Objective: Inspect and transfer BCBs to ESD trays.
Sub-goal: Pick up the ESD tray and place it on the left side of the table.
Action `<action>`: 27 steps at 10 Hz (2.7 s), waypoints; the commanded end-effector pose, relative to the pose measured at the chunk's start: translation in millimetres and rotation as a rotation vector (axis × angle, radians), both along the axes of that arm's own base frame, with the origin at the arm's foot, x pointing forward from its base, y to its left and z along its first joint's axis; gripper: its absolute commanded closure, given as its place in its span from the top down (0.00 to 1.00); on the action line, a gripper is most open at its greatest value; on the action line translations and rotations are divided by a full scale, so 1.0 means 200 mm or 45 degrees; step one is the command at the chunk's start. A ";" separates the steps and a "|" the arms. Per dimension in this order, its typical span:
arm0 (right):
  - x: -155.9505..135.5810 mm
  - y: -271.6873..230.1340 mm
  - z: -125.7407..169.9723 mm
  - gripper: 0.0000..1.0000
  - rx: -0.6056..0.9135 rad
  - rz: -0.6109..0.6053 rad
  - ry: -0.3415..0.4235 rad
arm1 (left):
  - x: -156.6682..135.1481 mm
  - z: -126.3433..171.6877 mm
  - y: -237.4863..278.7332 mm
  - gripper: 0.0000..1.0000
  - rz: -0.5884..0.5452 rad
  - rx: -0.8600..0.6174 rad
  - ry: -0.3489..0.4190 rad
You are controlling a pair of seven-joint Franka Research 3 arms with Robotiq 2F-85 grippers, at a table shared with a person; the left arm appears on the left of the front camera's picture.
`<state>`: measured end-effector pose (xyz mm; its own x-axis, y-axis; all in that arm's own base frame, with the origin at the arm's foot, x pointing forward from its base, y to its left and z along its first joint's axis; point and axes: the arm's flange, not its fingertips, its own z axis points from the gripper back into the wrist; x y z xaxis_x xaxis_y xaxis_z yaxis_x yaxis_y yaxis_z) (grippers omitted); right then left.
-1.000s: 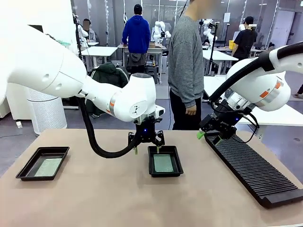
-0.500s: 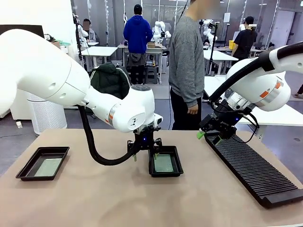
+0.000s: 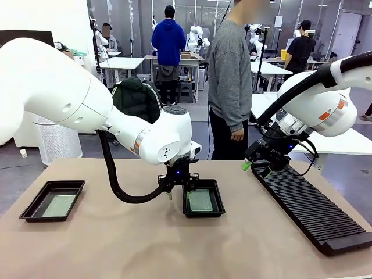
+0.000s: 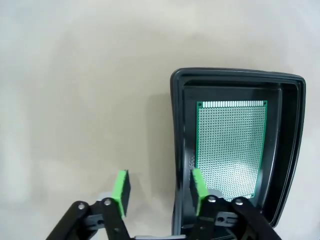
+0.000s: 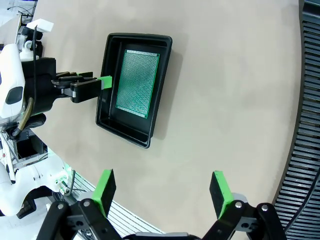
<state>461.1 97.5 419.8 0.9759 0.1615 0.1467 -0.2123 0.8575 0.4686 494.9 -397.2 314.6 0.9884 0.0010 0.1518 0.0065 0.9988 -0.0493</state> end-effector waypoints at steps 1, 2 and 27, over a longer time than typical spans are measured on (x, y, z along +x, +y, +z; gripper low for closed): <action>0.01 0.01 0.00 1.00 -0.006 -0.031 0.006 | -0.02 0.00 0.00 0.54 0.047 -0.001 -0.078; 0.01 0.01 0.00 1.00 -0.006 -0.031 0.006 | -0.02 0.00 -0.01 0.46 0.051 -0.012 -0.088; 0.01 0.01 0.00 1.00 -0.006 -0.031 0.006 | -0.19 0.13 1.06 0.00 -0.028 -0.091 -0.107</action>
<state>461.3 97.4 419.8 0.9760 0.1611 0.1468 -0.2120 0.8575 0.4687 462.2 -206.6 334.8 0.9741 0.0074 0.2261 0.0153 0.9950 -0.0987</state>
